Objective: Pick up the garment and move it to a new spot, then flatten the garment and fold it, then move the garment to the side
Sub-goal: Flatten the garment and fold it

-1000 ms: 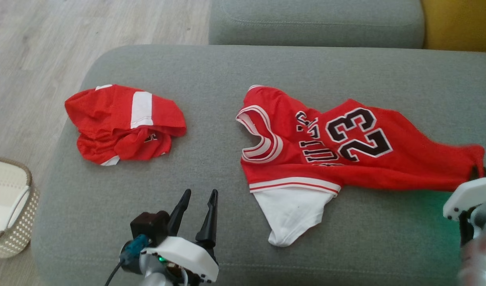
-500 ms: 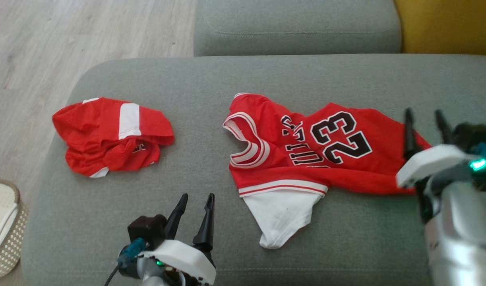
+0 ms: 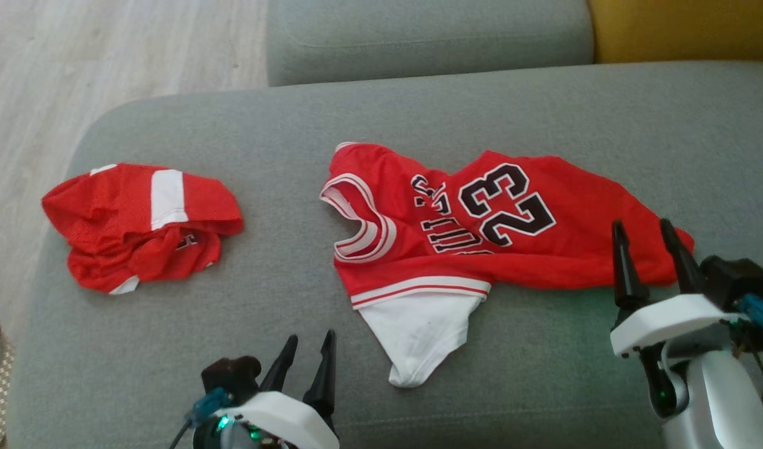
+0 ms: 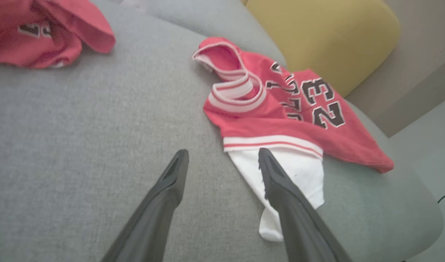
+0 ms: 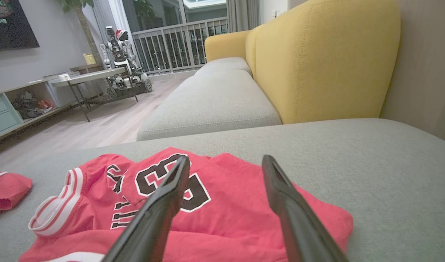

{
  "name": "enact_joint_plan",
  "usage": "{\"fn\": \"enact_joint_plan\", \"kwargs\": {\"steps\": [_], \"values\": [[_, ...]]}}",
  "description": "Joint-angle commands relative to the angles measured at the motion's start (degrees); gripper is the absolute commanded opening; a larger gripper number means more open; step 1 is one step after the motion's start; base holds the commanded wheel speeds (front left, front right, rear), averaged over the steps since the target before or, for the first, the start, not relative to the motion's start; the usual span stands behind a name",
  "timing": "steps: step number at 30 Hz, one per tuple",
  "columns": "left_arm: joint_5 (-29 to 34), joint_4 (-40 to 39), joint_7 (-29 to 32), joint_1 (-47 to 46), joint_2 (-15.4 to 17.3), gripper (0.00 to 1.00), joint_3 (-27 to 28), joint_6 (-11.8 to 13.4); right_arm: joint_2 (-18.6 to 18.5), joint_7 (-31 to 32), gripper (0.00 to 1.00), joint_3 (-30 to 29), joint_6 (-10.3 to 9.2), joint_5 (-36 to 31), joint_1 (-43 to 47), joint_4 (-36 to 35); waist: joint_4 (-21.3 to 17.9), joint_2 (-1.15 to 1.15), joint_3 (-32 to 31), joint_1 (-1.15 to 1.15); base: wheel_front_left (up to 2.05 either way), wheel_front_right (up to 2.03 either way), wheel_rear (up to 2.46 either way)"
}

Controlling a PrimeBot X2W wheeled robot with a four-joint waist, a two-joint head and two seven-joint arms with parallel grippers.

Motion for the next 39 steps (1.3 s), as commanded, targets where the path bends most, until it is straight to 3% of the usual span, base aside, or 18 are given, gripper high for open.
{"fn": "enact_joint_plan", "kwargs": {"steps": [1, 16, 22, 30, 31, 32, 33, 39], "values": [[-1.1, 0.26, -0.71, -4.8, -0.17, 1.0, 0.8, 0.69, -0.48, 0.57, 1.0, 1.94, -0.02, 0.68, -1.66, -3.41, -0.98, 0.0, 0.74, 0.0, 0.0, 0.0, 0.0], [-5.75, 14.49, -0.7, -20.67, -0.17, 1.0, -1.65, 6.07, -0.48, 6.9, 1.0, 6.89, -0.02, 2.75, -3.02, -17.66, -7.0, 0.0, 8.02, 0.0, 0.0, 0.0, 0.0], [-8.44, 22.17, 0.06, -24.77, -0.17, 1.0, -3.95, 6.0, -0.48, 7.3, 1.0, 6.65, -0.02, 4.26, -2.81, -19.71, -7.91, 0.0, 9.32, 0.0, 0.0, 0.0, 0.0], [-15.12, 26.2, 2.34, -28.18, -0.17, 1.0, -8.94, 2.54, -0.48, 7.09, 1.0, 6.19, -0.02, 4.27, -3.38, -20.37, -8.3, 0.0, 10.44, 0.0, 0.0, 0.0, 0.0], [-15.98, 26.38, 2.67, -28.38, -0.17, 0.92, -9.59, 2.25, -0.48, 7.06, 1.0, 6.14, -0.02, 4.22, -3.46, -20.33, -8.29, 0.0, 10.5, 0.0, 0.0, 0.0, 0.0], [-16.74, 26.52, 2.87, -28.57, -0.17, 0.37, -10.25, 1.99, -0.48, 7.02, 1.0, 6.07, -0.02, 4.17, -3.54, -20.26, -8.27, 0.0, 10.53, 0.0, 0.0, 0.0, 0.0], [-17.44, 26.66, 3.04, -28.76, -0.17, 0.0, -10.91, 1.7, -0.48, 6.97, 1.0, 6.01, -0.02, 4.12, -3.63, -20.17, -8.23, 0.0, 10.54, 0.0, 0.0, 0.0, 0.0], [-20.11, 27.26, 0.75, -29.81, -0.17, 0.0, -11.66, 1.47, -0.48, 6.4, 1.0, 5.24, -0.02, 3.79, -3.54, -18.73, -7.07, 0.0, 9.63, 0.0, 0.0, 0.0, 0.0]]}}
